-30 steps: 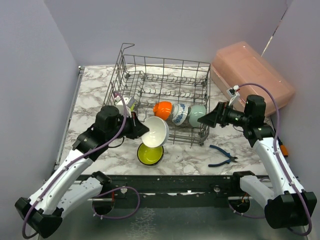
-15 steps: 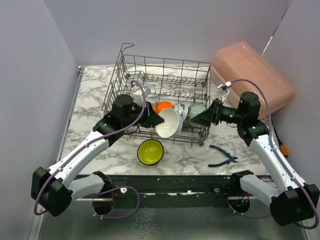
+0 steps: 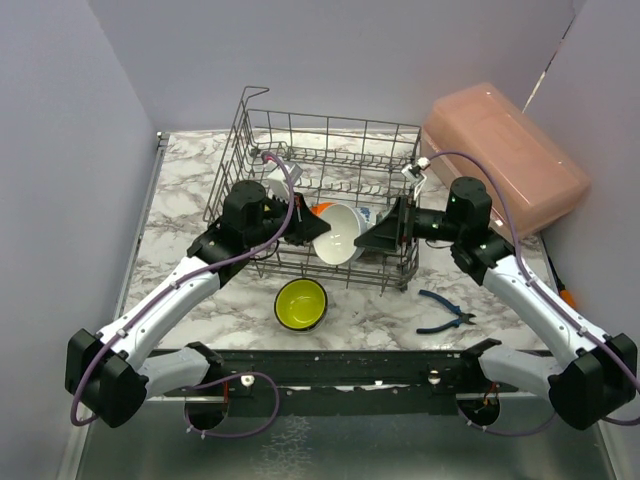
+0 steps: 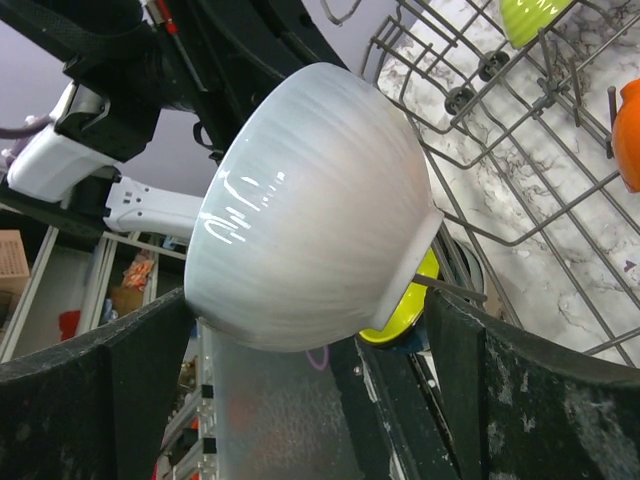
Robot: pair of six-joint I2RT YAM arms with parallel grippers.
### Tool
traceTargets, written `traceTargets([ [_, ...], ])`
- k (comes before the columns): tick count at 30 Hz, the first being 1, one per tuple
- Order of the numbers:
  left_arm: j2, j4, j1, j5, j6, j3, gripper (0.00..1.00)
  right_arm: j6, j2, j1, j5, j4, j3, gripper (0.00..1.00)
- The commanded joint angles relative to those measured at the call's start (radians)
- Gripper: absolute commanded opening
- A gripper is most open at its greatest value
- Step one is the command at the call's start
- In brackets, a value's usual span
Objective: Load the bowls into the dish rack
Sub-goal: Place the bowl in the dish rack.
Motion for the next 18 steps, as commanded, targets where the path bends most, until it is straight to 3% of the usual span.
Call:
traceTargets([
  [1,-0.006,0.073,-0.001,-0.026,0.034,0.056,0.00,0.022,0.032,0.033,0.055,0.010,0.050,1.00],
  [13,0.000,0.073,-0.010,-0.098,0.097,0.069,0.00,0.027,0.114,0.099,0.112,-0.017,0.132,0.97],
  [18,0.002,0.073,-0.018,-0.155,0.121,0.076,0.00,0.013,0.135,0.107,0.131,-0.054,0.144,0.69],
])
